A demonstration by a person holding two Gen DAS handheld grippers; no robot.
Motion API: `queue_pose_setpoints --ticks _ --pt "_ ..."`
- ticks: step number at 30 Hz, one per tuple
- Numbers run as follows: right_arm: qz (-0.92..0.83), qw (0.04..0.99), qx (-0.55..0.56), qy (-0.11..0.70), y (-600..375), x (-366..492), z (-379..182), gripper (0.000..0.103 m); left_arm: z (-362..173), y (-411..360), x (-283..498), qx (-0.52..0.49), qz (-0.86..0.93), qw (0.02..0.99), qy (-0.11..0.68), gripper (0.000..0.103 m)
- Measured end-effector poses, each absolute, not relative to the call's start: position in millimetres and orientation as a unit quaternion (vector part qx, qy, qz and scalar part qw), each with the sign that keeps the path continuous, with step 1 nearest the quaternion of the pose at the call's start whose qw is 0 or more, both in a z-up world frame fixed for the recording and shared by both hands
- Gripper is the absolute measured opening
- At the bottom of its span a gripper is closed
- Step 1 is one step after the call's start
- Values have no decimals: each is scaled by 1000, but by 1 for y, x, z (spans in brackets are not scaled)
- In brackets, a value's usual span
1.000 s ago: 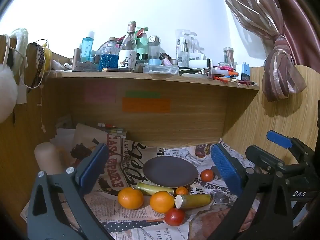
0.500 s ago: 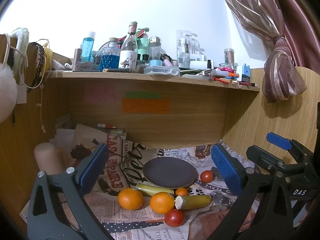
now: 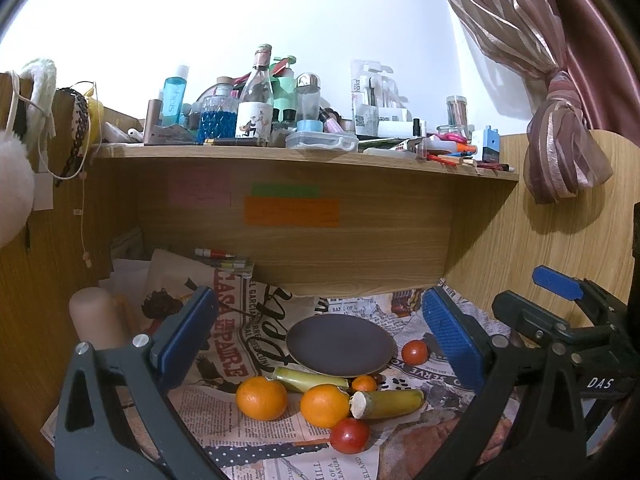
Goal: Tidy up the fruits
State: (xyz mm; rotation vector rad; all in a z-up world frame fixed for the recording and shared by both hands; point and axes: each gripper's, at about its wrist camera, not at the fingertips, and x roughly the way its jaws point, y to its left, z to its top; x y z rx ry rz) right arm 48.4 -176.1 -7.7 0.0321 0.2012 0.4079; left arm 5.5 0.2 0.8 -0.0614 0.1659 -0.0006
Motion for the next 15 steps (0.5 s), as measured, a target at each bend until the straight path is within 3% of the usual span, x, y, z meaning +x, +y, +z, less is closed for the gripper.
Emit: queue_pose_setpoints --ticks 15 --pt "203 974 18 98 -176 47 -9 103 2 -3 1 -25 -3 997 77 103"
